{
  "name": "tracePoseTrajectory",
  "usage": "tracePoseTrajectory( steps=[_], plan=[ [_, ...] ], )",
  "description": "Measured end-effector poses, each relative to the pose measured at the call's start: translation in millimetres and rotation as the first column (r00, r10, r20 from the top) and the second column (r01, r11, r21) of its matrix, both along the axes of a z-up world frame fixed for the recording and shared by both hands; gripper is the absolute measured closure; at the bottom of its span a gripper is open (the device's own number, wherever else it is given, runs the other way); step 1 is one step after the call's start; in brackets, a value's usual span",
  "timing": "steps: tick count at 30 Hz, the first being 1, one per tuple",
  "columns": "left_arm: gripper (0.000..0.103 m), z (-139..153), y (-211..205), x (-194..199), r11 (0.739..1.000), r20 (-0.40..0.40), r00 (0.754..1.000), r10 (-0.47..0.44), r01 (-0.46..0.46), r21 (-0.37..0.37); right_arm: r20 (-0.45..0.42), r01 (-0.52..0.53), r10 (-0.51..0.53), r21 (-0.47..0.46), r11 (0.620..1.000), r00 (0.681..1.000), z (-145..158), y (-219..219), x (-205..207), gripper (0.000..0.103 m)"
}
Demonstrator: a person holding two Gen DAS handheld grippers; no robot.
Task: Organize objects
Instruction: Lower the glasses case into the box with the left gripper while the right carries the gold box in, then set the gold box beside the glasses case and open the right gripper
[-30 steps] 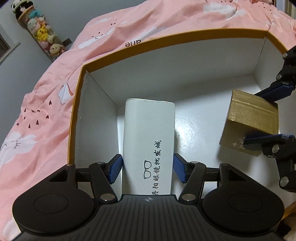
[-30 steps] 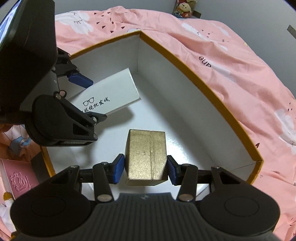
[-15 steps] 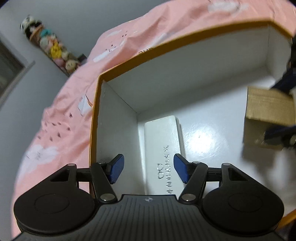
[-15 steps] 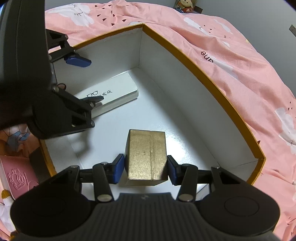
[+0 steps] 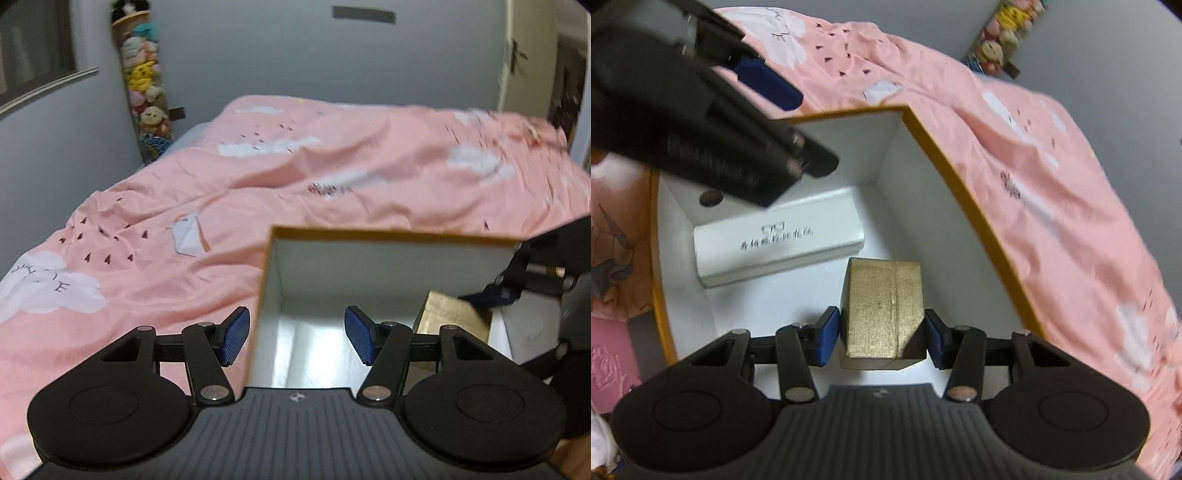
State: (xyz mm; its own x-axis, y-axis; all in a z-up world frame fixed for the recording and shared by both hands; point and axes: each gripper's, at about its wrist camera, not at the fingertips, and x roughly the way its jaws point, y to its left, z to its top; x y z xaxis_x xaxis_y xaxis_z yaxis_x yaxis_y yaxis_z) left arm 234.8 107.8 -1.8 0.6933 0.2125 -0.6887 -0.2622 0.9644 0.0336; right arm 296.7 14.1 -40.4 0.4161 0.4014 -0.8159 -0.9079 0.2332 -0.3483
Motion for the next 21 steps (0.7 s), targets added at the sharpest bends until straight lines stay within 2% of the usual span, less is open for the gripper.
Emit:
tracePoseTrajectory(
  steps=[2,6,11,17,21],
  plan=[
    [0.033,3.8,12.6,1.8,0.999,-0.001,1.000,0.005,-0.006,-0.034,0.031,-0.027,0.027,-0.003,1.000,0.999,-0.5,8.8,1.2,0.053],
    [0.033,4.5,41.5,4.2,0.989,-0.028,1.000,-0.006,0.002,-0.148,0.093,-0.081,0.081,-0.007,0.997,0.992,-3.3,25.3,2.1,0.053],
    [0.042,1.5,68.9,7.7,0.971,-0.052,0.999,-0.015,0.002,-0.239,0.156,-0.152,0.154,-0.023,0.988,0.976,-10.4,43.5,7.1,0.053],
    [0.053,-11.8,78.4,9.3,0.954,-0.061,0.998,-0.006,-0.012,-0.301,0.250,-0.214,0.219,-0.047,0.976,0.943,-23.9,59.8,8.7,0.053],
    [0.057,-19.6,80.8,11.0,0.944,-0.065,0.998,0.006,-0.027,-0.329,0.271,-0.257,0.262,-0.054,0.965,0.926,-33.5,68.2,12.0,0.053]
  ],
)
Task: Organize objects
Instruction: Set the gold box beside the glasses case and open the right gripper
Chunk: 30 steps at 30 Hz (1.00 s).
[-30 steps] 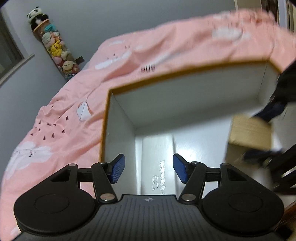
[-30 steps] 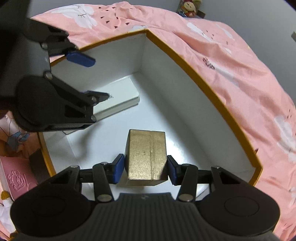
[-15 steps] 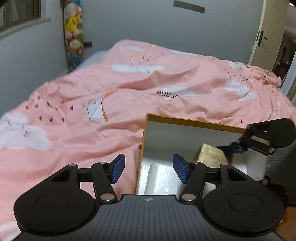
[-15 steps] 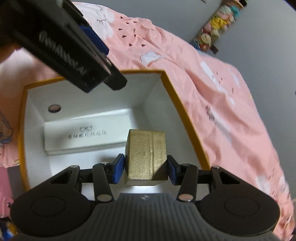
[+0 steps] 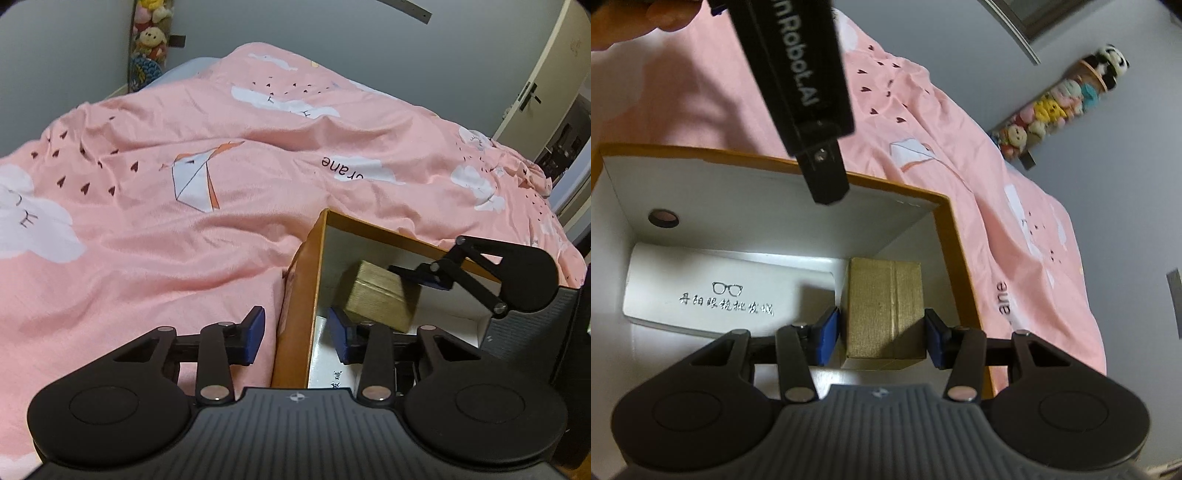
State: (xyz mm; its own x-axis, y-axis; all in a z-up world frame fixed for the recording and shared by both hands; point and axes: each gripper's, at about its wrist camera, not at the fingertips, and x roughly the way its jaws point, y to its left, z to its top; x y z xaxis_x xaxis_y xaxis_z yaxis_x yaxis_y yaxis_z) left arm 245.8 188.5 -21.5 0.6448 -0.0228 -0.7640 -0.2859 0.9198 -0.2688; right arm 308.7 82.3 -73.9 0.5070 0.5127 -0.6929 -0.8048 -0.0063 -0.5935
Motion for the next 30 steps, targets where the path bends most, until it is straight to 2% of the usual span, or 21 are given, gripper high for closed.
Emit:
tracePoseTrajectory(
  steps=[6,10,13,17,20,23,28,30],
  plan=[
    [0.067,-10.7,1.6,2.9,1.000,-0.014,1.000,0.018,-0.018,-0.017,-0.016,-0.030,0.030,0.016,0.999,0.999,-10.3,6.1,7.7,0.052],
    [0.075,-16.8,0.1,4.2,0.999,-0.014,0.999,0.032,-0.033,-0.031,-0.037,-0.009,0.009,0.013,1.000,0.999,-13.9,8.6,14.0,0.052],
    [0.078,-18.9,-2.0,3.4,0.999,-0.009,0.999,0.037,-0.038,-0.037,-0.028,0.011,-0.010,0.028,1.000,1.000,-11.9,9.3,13.4,0.047],
    [0.080,-18.4,-5.4,-0.7,0.997,0.007,0.997,0.073,-0.072,-0.041,-0.059,0.050,-0.048,0.030,0.998,0.997,-4.3,4.7,12.0,0.037],
    [0.082,-17.1,-12.7,-3.7,0.995,0.018,0.995,0.102,-0.101,-0.009,-0.115,0.092,-0.091,0.001,0.996,0.989,-1.7,-2.4,14.2,0.040],
    [0.083,-16.6,-18.6,-5.2,0.993,0.023,0.993,0.115,-0.115,0.020,-0.148,0.127,-0.134,-0.055,0.990,0.980,-6.3,-8.3,13.3,0.050],
    [0.084,-16.5,-22.9,-8.0,0.992,0.029,0.992,0.121,-0.121,0.026,-0.139,0.100,-0.114,-0.100,0.990,0.984,-22.2,-10.2,0.7,0.049],
    [0.084,-16.4,-23.2,-9.2,0.992,0.033,0.992,0.122,-0.123,0.027,-0.155,0.075,-0.090,-0.104,0.992,0.984,-24.9,-6.7,-2.6,0.043]
  ],
)
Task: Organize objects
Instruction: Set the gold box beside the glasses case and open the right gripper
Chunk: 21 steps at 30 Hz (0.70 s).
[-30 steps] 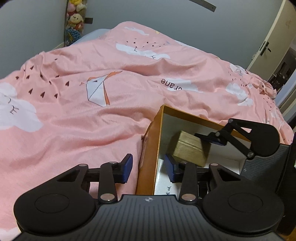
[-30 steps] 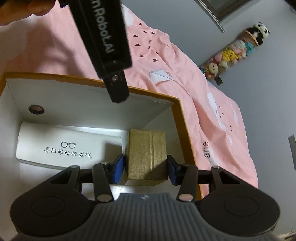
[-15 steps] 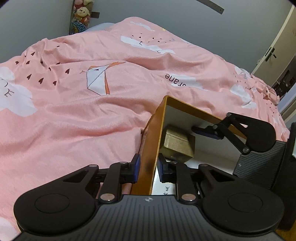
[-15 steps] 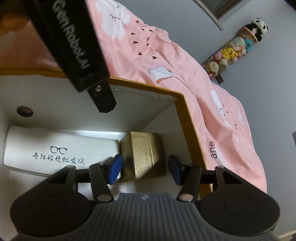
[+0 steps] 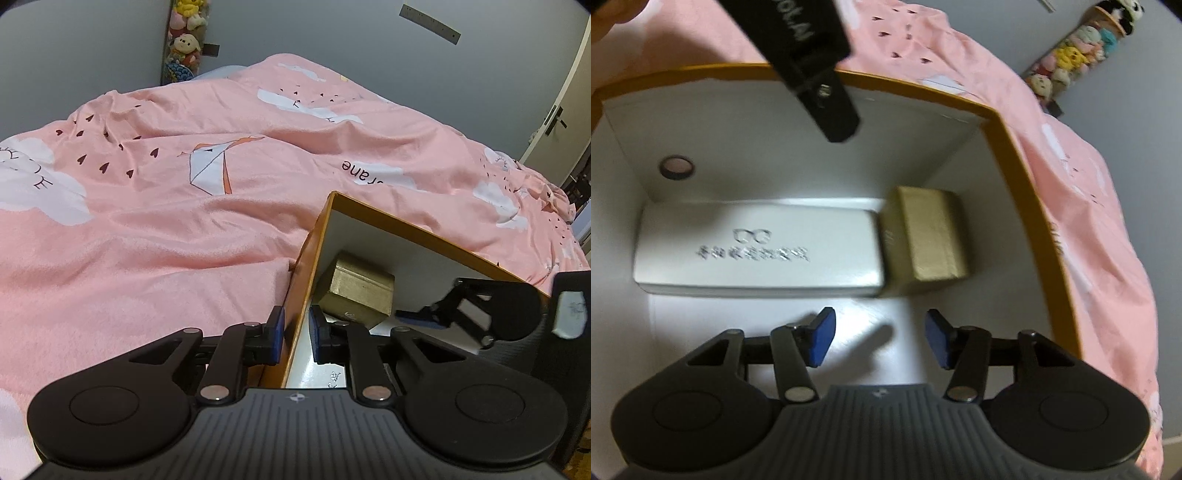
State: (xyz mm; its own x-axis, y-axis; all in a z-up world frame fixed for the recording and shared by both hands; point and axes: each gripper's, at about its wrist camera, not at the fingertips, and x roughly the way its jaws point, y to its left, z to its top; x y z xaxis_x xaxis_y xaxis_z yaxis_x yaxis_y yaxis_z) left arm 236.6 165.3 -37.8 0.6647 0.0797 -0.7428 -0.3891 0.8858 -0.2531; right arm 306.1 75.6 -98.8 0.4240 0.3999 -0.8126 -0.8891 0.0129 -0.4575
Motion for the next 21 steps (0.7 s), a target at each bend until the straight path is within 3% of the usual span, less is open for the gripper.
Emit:
tracePoseTrajectory(
  steps=[2,5,18,21],
  plan=[
    [0.084,-0.1,0.4,-0.3,1.000,0.002,1.000,0.003,-0.002,-0.006,0.004,-0.032,0.032,-0.007,0.999,0.999,-3.0,5.0,-4.1,0.035],
    [0.084,-0.4,2.8,-1.2,1.000,0.007,1.000,0.004,-0.004,-0.019,0.015,-0.057,0.057,-0.028,0.998,0.998,-5.9,11.7,-8.1,0.035],
    [0.084,-0.5,2.7,-2.8,0.999,0.019,1.000,0.000,0.001,-0.034,0.011,-0.099,0.099,-0.028,0.995,0.995,-3.5,16.5,-20.2,0.043],
    [0.084,0.1,0.5,-3.6,1.000,0.020,1.000,0.004,-0.003,-0.029,-0.028,-0.095,0.094,-0.027,0.995,0.995,2.9,14.4,-25.4,0.043]
  ],
)
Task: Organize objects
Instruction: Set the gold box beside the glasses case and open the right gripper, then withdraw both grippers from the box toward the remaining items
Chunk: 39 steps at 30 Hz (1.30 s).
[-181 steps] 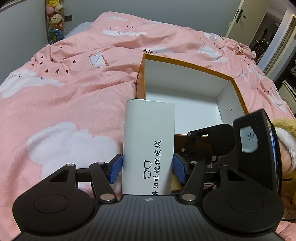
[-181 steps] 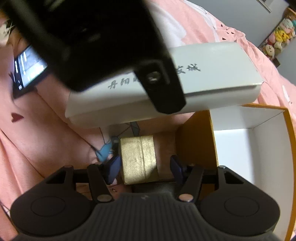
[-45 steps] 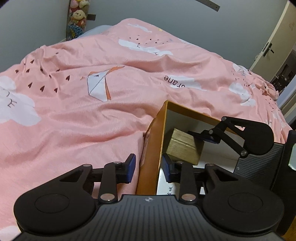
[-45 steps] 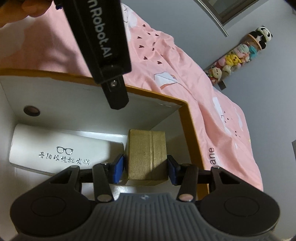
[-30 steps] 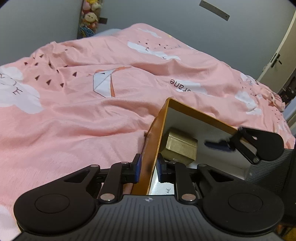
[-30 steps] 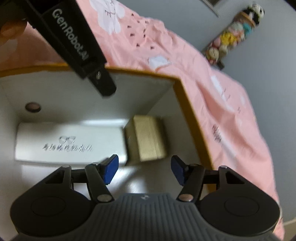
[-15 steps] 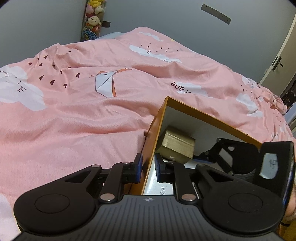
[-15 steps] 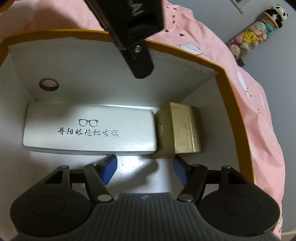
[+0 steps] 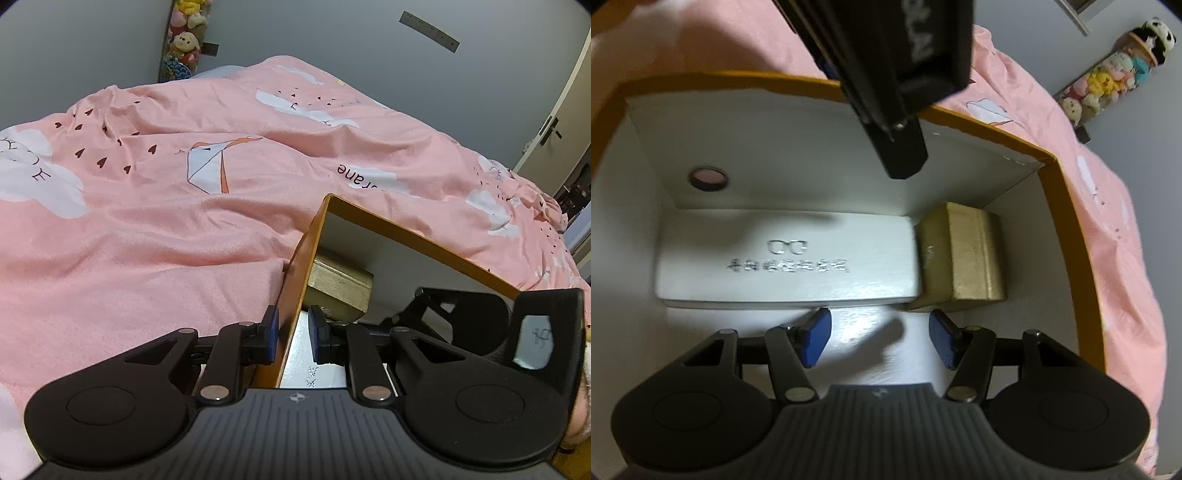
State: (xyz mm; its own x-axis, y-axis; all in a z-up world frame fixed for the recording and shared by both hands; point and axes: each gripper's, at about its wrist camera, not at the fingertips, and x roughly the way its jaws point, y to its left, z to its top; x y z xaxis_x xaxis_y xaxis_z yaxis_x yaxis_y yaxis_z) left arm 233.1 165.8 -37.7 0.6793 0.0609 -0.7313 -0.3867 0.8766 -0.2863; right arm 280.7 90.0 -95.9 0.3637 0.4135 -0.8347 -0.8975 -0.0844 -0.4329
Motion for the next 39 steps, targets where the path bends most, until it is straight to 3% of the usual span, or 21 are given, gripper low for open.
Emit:
tracePoseTrajectory(
  steps=[2,6,11,15,21,27,32,39],
  plan=[
    [0.084,0.8,-1.4,-0.4,1.000,0.000,1.000,0.003,-0.003,0.004,-0.036,0.008,-0.008,-0.011,1.000,0.999,2.6,-0.1,-4.6,0.045],
    [0.084,1.6,-4.0,-0.7,1.000,-0.002,1.000,0.002,-0.002,0.017,-0.102,0.036,-0.040,-0.039,0.999,0.994,4.1,0.4,-12.8,0.066],
    [0.084,4.0,-6.5,-3.3,0.999,-0.003,1.000,0.003,-0.003,0.042,-0.146,0.062,-0.065,-0.028,0.998,0.987,5.1,5.7,-21.8,0.079],
    [0.084,10.9,-11.6,-7.1,0.996,0.006,1.000,0.011,-0.011,0.090,-0.166,0.092,-0.092,-0.009,0.996,0.982,10.3,2.3,-26.7,0.079],
    [0.084,34.7,-25.9,-20.1,0.986,0.069,0.998,0.007,-0.019,0.168,-0.177,0.231,-0.220,0.042,0.972,0.959,36.6,-12.7,-37.4,0.079],
    [0.084,61.1,-50.7,-39.1,0.977,0.122,0.989,-0.087,0.061,0.204,-0.221,0.411,-0.372,0.174,0.895,0.902,82.6,-50.2,-45.9,0.079],
    [0.084,73.7,-60.3,-60.2,0.976,0.121,0.972,-0.200,0.187,0.110,-0.289,0.534,-0.463,0.258,0.805,0.838,110.1,-113.7,-57.9,0.079],
    [0.084,69.0,-82.3,-103.3,0.942,0.098,0.937,-0.336,0.334,0.039,-0.380,0.638,-0.519,0.344,0.689,0.766,128.5,-155.3,-93.7,0.078]
  ],
)
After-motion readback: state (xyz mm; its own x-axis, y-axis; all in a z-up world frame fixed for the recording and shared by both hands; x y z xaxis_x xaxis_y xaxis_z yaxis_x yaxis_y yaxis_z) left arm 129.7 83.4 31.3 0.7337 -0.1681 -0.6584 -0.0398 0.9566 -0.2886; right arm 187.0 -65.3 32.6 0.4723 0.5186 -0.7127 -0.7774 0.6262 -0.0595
